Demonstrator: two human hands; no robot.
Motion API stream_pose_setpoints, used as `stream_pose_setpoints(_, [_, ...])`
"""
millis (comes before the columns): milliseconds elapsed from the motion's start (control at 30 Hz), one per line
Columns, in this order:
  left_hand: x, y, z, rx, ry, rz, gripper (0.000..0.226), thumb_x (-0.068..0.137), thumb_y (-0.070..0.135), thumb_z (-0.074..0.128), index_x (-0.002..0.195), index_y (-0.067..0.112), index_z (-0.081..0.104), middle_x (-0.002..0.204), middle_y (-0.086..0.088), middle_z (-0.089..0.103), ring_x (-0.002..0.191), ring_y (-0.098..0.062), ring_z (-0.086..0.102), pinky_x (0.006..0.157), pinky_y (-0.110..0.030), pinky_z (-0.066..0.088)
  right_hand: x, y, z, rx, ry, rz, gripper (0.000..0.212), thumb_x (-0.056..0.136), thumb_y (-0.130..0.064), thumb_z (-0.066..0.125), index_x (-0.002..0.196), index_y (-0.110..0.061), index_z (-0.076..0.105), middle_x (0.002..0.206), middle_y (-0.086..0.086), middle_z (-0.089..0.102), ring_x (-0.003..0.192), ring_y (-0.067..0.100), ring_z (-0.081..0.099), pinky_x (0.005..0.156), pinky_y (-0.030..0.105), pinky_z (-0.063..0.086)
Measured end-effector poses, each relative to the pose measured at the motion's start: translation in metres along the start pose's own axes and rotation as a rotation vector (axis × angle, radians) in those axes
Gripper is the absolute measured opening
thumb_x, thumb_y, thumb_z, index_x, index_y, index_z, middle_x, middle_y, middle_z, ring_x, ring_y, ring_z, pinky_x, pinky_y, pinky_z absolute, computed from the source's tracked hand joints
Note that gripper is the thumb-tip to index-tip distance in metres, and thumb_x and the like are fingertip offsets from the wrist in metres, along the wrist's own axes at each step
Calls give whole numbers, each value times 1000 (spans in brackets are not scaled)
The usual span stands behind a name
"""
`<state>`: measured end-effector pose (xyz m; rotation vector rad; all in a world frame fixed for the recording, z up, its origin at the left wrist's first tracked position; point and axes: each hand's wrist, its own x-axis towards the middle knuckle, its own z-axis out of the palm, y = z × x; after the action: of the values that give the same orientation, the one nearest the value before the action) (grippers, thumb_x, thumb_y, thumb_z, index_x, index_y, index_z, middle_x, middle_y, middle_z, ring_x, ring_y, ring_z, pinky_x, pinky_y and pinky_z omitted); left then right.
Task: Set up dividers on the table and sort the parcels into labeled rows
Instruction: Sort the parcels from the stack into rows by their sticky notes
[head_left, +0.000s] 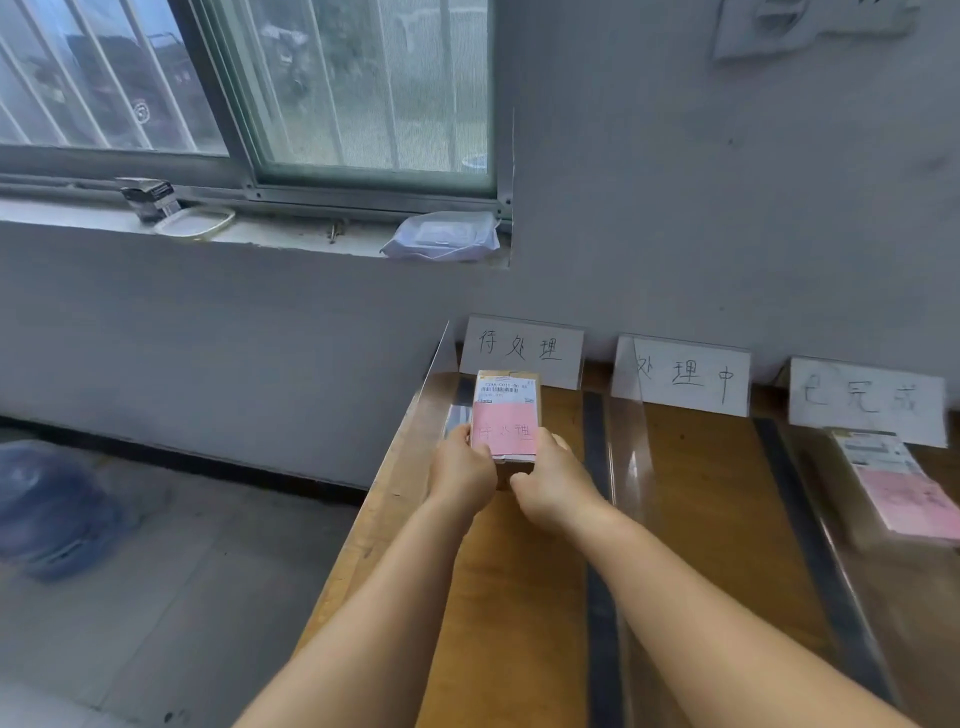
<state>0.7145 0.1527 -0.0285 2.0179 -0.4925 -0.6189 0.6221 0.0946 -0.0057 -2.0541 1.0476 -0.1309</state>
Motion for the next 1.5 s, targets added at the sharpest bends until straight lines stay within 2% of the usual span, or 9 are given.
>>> stream_pose_setpoints(233, [46,-17,8,174,-10,4,25,98,15,44,121,16,55,120,-6,63,90,-15,55,50,-15,36,40,3,25,-30,-27,107,62,90,-7,50,147,-11,24,148,5,29,125,25,43,92,25,39])
stream_pose_setpoints(500, [68,-14,11,290,-5,-23,5,95,16,50,100,19,49,112,-8,62,83,-17,51,49,-20,31,62,0,32,-40,-12,121,60,88,-4,51,143,-11,28,146,4,30,121,24,45,81,20,34])
stream_pose_setpoints(733, [62,-6,5,348,-27,26,18,94,11,51,112,14,51,115,-9,59,87,-18,50,55,-22,34,60,-3,33,-51,-8,126,62,88,-7,55,143,-10,27,145,4,29,122,23,44,82,21,35])
stream_pose_setpoints(867, [47,6,0,467,-33,178,35,91,8,53,125,11,47,125,-8,52,112,-24,50,84,-33,44,47,-3,23,-116,40,83,52,86,-8,55,133,-11,34,140,2,33,118,25,45,79,28,37])
stream_pose_setpoints(933, [38,14,-1,547,-50,265,37,89,8,55,125,10,45,129,-7,49,116,-26,48,92,-37,44,36,-3,11,-214,85,32,50,87,-12,54,132,-15,33,141,0,32,122,26,41,83,32,36])
stream_pose_setpoints(1033, [21,28,0,654,-85,369,39,86,5,54,123,11,45,128,-7,49,114,-26,47,88,-36,45,16,1,-12,-325,155,-66,57,89,-16,54,140,-14,27,147,1,28,134,24,29,102,35,31])
stream_pose_setpoints(1167, [-4,47,4,766,-113,489,42,87,6,51,127,15,42,131,-1,48,116,-23,43,87,-31,38,-13,13,-43,-418,238,-101,66,92,-27,53,147,-14,19,154,1,21,142,21,17,112,34,18])
stream_pose_setpoints(1300, [-49,72,19,829,-151,636,50,90,19,58,136,18,38,137,-1,45,122,-24,44,94,-33,39,-53,38,-78,-439,315,-66,73,93,-34,53,151,-19,11,158,0,13,145,19,9,115,34,10])
stream_pose_setpoints(1500, [-128,109,61,860,-215,783,53,90,28,58,139,20,37,142,-2,42,132,-25,37,106,-39,32,-129,92,-131,-459,427,0,72,92,-38,55,150,-23,15,157,-2,17,145,18,11,115,38,12])
